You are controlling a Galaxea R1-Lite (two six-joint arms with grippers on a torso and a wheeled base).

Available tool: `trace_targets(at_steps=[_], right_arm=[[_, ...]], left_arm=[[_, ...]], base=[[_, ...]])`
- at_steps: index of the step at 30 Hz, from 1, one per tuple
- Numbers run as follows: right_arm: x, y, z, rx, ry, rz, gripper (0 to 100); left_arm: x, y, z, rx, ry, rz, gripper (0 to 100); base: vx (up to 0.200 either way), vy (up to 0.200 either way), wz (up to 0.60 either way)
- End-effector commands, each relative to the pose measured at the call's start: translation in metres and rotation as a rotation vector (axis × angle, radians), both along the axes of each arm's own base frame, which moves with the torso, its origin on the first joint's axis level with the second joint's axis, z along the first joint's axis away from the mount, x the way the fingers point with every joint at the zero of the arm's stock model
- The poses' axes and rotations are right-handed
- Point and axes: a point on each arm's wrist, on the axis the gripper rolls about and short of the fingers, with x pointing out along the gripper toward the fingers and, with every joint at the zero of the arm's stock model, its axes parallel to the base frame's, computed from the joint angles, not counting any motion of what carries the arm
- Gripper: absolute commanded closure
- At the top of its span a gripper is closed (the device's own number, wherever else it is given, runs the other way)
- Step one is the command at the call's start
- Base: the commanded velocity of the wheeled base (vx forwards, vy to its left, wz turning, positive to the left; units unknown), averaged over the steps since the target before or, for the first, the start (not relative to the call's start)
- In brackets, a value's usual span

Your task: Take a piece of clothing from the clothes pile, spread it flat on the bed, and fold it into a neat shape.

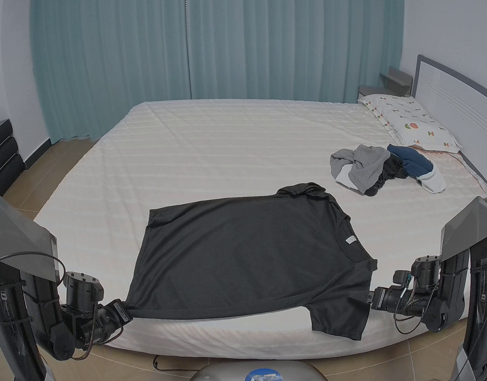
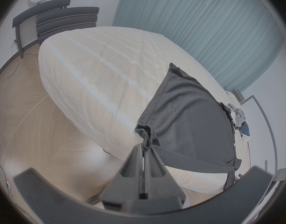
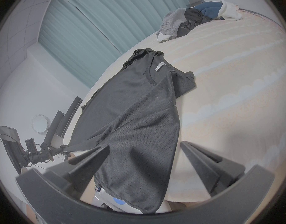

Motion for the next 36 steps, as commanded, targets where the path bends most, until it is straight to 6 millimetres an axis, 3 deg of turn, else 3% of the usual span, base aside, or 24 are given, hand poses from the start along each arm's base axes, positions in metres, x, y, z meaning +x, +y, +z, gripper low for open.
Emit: trace_targets(at_steps=[1, 10, 23, 29, 36], right_arm=[[0.001, -0.001, -0.001, -0.008, -0.007, -0.002, 100], [-0.011, -0.017, 0.002, -0.042, 0.007, -0.032, 100], [-0.050, -0.033, 0.023, -0.012, 0.075, -0.066, 100], [-0.052, -0.044, 0.033, 0.001, 0.042, -0.109, 100], [-0.055, -0.042, 0.028, -0.006, 0.096, -0.090, 100]], left_arm=[[-0.001, 0.000, 0.000, 0.001, 0.002, 0.000, 100], [-0.001, 0.000, 0.001, 0.002, -0.004, 0.000, 100], [-0.004, 0.001, 0.004, 0.021, -0.007, -0.007, 100], [-0.004, 0.004, 0.007, 0.061, -0.017, 0.003, 100], [-0.013, 0.006, 0.013, 0.093, 0.036, -0.021, 100]], base=[[0.000, 0.000, 0.00], [0.000, 0.000, 0.00], [0.000, 0.000, 0.00], [0.000, 0.000, 0.00], [0.000, 0.000, 0.00]])
